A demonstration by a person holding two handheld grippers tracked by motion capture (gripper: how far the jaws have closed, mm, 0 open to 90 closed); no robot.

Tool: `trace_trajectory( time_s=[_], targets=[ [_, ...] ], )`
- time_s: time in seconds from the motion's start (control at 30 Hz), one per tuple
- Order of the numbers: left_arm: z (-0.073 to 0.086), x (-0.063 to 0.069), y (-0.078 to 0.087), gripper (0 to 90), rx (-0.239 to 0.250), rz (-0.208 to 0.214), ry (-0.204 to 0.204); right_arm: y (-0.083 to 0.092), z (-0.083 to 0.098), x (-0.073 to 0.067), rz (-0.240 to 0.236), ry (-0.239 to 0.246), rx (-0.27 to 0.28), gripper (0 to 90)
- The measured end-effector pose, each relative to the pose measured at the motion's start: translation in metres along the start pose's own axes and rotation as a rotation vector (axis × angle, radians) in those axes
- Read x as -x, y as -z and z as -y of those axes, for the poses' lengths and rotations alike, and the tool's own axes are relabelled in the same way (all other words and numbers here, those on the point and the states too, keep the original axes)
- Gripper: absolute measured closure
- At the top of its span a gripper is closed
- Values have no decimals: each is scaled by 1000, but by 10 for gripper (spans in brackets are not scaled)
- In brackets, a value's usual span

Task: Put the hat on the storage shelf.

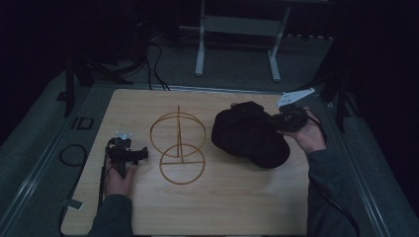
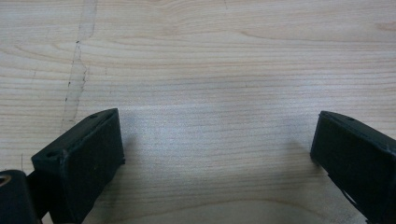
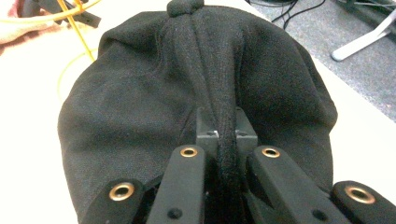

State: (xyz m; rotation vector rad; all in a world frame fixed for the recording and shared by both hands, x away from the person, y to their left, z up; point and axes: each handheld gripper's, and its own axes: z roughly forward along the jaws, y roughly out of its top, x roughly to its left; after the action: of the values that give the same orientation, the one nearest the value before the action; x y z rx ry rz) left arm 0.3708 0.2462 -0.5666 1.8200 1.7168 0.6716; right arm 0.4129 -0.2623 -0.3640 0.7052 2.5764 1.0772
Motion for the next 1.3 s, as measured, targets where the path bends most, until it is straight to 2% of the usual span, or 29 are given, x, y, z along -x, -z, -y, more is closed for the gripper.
trace_trajectory(
  time_s=[0.43,1.3],
  targets=[
    [0,0,0,22,0,-1,-1,14,-15,-1,18,30,10,865],
    [0,0,0,22,0,-1,-1,30,-30,-3,24,62,50,864]
  ],
)
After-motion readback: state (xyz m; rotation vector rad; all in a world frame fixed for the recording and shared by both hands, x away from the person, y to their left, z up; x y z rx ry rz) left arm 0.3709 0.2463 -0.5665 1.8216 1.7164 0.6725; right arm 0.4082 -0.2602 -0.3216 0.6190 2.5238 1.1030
